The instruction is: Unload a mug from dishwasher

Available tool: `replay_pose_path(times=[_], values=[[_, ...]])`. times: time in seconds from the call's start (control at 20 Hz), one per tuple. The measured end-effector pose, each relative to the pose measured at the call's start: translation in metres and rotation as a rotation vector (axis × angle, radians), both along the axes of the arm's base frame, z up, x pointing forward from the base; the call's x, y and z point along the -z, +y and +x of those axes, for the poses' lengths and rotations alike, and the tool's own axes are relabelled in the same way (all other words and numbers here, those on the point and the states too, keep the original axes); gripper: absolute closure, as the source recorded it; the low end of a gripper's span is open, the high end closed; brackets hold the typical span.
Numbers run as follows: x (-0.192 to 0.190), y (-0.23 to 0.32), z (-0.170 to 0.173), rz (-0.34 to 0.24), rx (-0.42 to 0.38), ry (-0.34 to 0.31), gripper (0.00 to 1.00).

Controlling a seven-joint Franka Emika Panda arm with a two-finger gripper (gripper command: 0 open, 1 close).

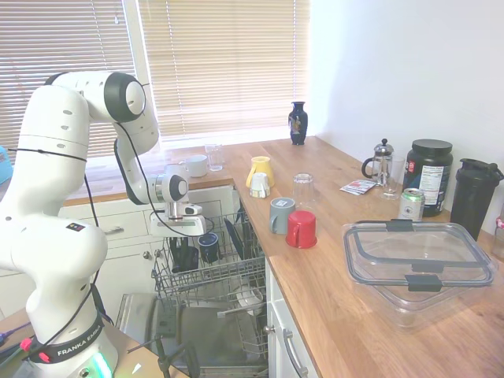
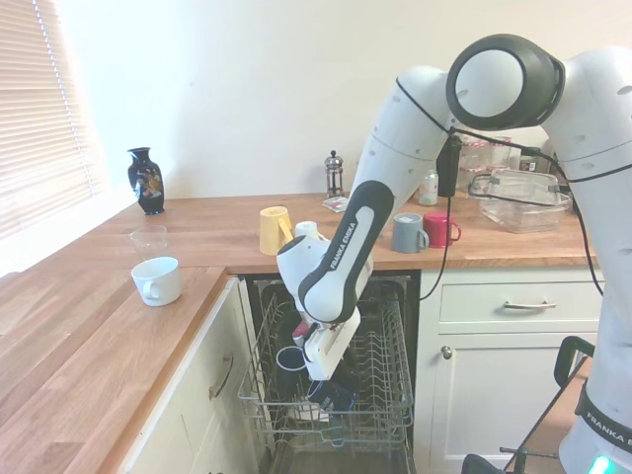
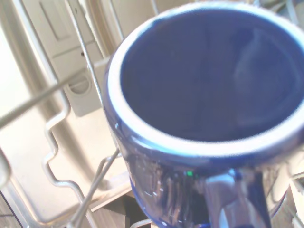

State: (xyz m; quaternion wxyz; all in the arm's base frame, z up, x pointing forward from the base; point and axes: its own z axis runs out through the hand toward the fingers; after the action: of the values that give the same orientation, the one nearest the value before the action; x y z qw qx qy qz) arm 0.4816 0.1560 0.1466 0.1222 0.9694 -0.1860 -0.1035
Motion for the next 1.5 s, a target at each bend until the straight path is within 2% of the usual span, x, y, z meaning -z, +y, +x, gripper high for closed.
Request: replay_pose_path(times=[0.3, 0.9, 1.1, 1.5], values=[[-0.017, -0.012, 0.008, 0.012, 0.035, -0.029, 1.0], [-0.095, -0.034, 0.033, 0.074, 0.138, -0.16, 1.0], [-0.108, -0.038, 0.036, 0.085, 0.165, -0.183, 1.0], [-0.15, -0.064, 0.045, 0.129, 0.268, -0.241, 1.0]])
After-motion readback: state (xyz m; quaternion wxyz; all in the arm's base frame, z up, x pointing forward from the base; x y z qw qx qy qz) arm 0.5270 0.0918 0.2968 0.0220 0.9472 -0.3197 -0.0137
